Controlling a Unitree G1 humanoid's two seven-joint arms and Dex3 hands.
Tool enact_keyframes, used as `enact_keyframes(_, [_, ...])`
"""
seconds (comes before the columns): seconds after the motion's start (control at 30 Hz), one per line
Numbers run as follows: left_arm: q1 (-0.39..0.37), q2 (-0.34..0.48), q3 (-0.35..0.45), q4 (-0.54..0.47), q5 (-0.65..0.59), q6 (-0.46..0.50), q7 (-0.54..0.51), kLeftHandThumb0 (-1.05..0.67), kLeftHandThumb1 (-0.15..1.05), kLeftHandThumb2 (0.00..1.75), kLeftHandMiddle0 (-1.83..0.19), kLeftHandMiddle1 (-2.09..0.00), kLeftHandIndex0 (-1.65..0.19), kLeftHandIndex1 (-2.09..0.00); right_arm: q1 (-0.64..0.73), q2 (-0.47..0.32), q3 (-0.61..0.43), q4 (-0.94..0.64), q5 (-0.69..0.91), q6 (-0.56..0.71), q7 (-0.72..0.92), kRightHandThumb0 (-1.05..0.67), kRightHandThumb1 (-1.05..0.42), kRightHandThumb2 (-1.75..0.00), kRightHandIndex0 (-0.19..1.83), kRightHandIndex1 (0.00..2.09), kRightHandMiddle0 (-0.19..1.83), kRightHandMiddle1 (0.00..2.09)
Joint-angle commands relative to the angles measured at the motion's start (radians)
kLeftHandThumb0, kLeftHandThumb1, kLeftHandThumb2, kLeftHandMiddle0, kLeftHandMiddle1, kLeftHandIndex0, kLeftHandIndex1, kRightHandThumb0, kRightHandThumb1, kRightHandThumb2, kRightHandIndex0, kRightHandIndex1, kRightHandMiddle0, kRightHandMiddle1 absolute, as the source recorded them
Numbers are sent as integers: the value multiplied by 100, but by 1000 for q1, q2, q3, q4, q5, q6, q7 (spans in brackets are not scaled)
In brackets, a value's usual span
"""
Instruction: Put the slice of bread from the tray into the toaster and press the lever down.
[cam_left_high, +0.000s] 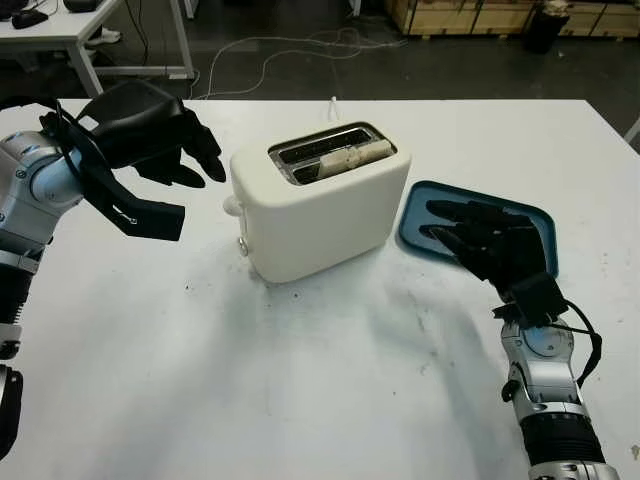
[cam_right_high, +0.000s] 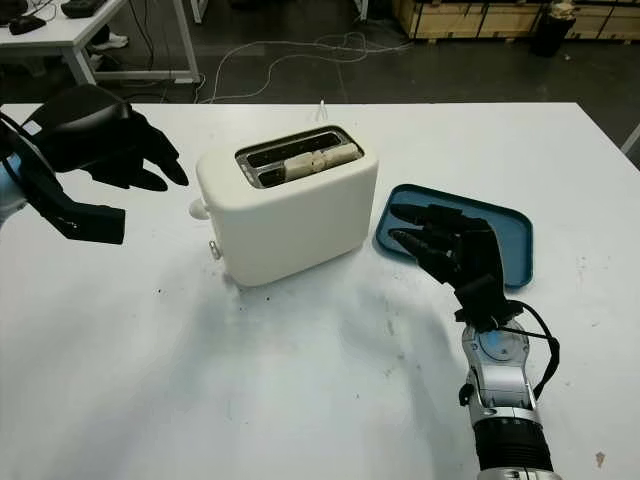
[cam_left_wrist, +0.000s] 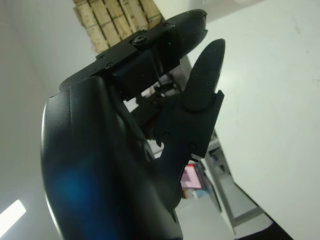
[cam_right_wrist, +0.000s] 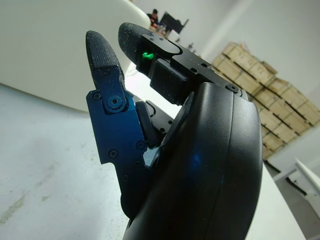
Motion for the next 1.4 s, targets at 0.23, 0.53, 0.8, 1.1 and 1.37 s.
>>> enact_keyframes(0.23, [-12,-16,-13,37,-84,-33,-70,-25,79,1,-94,-145,-132,0,5,13,-9,-10,-5,-3,-13,-50,-88,0,121,2,111,0])
enact_keyframes(0.53, [1,-26,-14,46,-87,-32,-73,-31,83,1,-97,-140,-129,0,15,18,-5,-13,-14,1,-19,-52,-87,0,121,1,110,0])
enact_keyframes(0.8, [-11,-39,-27,69,-82,-45,-71,-30,83,0,-101,-123,-129,0,14,19,-2,-5,-25,4,-22,-51,-87,0,121,1,110,0])
enact_keyframes(1.1, [-27,-65,-48,105,-58,-44,-59,-28,81,0,-99,-136,-129,0,11,11,0,8,-18,-18,11,-50,-90,-1,119,0,107,0])
enact_keyframes(1.37, [-45,-81,-57,139,-61,-64,-67,-26,82,0,-99,-136,-132,-2,11,13,-4,7,-9,-29,42,-52,-90,0,119,0,109,0])
